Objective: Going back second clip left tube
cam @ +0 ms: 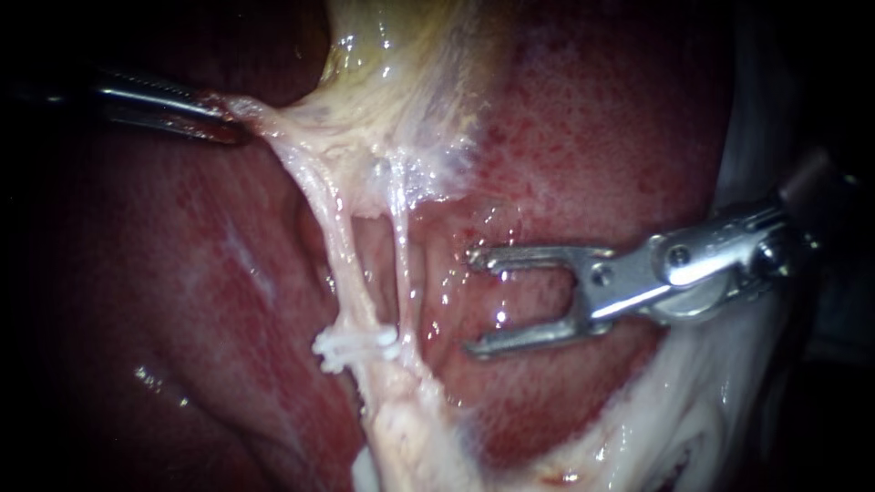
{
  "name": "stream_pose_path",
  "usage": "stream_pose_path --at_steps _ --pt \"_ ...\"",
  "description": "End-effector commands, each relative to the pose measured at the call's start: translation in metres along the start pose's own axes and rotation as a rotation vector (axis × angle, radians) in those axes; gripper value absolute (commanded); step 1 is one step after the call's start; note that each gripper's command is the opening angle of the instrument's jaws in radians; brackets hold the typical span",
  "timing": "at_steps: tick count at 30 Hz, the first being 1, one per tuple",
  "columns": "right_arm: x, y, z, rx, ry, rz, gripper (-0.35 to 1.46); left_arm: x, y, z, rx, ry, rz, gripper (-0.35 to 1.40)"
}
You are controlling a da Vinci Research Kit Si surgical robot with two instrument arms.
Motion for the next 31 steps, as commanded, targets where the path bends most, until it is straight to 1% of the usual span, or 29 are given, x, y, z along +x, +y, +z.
stream_pose_path --at_steps 1,4,7,10,14,17,21,24,31 --pt "-0.0001 -0.0001 -0.0006 0.000 -0.006 -0.005 0.50 0.0000 0.0000 0.0000 0.000 0.000 0.000 -0.35" --pt "-0.0005 -0.0002 -0.0018 0.003 -0.009 -0.016 0.50 -0.0001 0.0000 0.0002 0.001 0.000 0.000 -0.35" --pt "-0.0006 0.0000 -0.0025 0.000 -0.010 -0.020 0.50 -0.0003 0.0001 0.0008 0.006 0.000 0.001 -0.35" --pt "-0.0007 0.0002 -0.0029 -0.003 -0.010 -0.030 0.50 -0.0008 0.0001 0.0019 0.007 0.000 0.004 -0.35" --pt "-0.0008 0.0005 -0.0034 -0.009 -0.011 -0.034 0.50 -0.0019 -0.0001 0.0042 -0.004 -0.001 0.011 -0.35" --pt "-0.0007 0.0005 -0.0036 -0.010 -0.011 -0.037 0.50 -0.0027 -0.0004 0.0057 -0.010 -0.003 0.004 -0.35" --pt "-0.0006 0.0006 -0.0038 -0.010 -0.012 -0.042 0.50 -0.0034 -0.0007 0.0070 -0.014 -0.004 0.004 -0.35" --pt "-0.0005 0.0006 -0.0040 -0.011 -0.012 -0.040 0.50 -0.0035 -0.0007 0.0072 -0.016 -0.004 0.004 -0.35" --pt "-0.0003 0.0005 -0.0039 -0.012 -0.012 -0.039 0.50 -0.0032 -0.0007 0.0067 -0.020 -0.004 0.003 -0.35"
